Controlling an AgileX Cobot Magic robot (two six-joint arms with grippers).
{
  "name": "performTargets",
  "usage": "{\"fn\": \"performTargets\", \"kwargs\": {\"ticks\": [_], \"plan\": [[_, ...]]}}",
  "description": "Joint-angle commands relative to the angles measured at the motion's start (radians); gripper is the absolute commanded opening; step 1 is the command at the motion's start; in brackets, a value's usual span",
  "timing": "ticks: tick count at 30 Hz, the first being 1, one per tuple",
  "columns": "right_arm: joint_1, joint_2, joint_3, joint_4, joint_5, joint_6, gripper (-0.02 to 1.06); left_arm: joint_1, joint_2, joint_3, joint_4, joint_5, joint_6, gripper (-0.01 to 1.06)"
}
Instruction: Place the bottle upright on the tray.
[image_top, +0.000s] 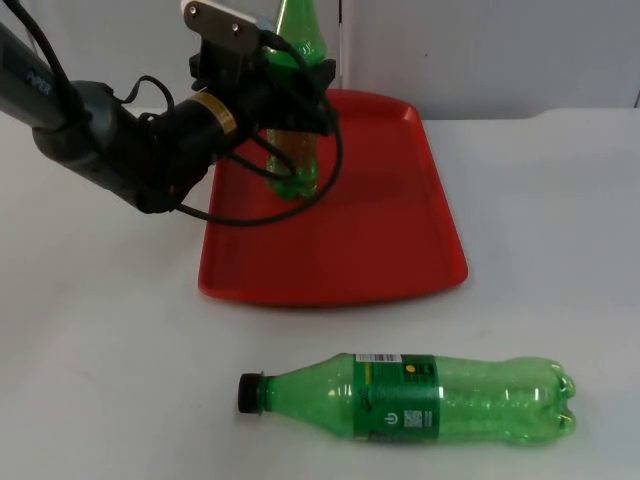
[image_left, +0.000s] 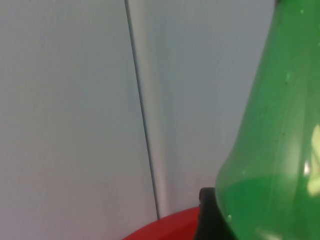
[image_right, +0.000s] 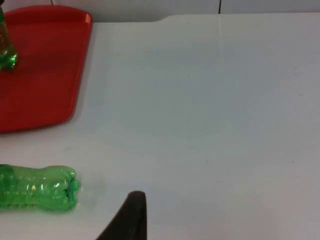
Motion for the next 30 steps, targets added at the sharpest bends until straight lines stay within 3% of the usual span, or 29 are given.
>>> {"fn": "performTargets", "kwargs": {"ticks": [1,17,19,20,24,25,28,30], "plan": [[-0.007,-0.004,0.005,0.000,-0.007,-0.007,1.05,0.001,-0.006,-0.005,0.009,-0.006,0.002,0.00],[-0.007,-0.004,0.005,0.000,-0.007,-0.007,1.05,0.001,-0.006,-0.005,0.046,0.019,0.000,0.02],[-0.007,-0.004,0.005,0.000,-0.007,-0.007,1.05,0.001,-0.006,-0.005,0.066,0.022,0.000,0.13],[-0.007,-0.004,0.005,0.000,-0.007,-0.007,1.05,0.001,-0.006,-0.005,0.066,0.022,0.000,0.13],[-0.007,-0.004,0.005,0.000,-0.007,-0.007,1.05,0.001,-0.006,-0.005,0.083,0.038,0.000,0.57],[-0.007,-0.004,0.005,0.000,-0.007,-0.007,1.05,0.001,-0.006,-0.005,0.083,0.038,0.000,0.57],[-0.007,-0.004,0.005,0.000,-0.007,-0.007,1.05,0.001,-0.006,-0.005,0.083,0.038,0.000,0.80],[-0.007,-0.004,0.005,0.000,-0.007,-0.007,1.05,0.001,-0.006,-0.005,0.083,0.038,0.000,0.85]]}}
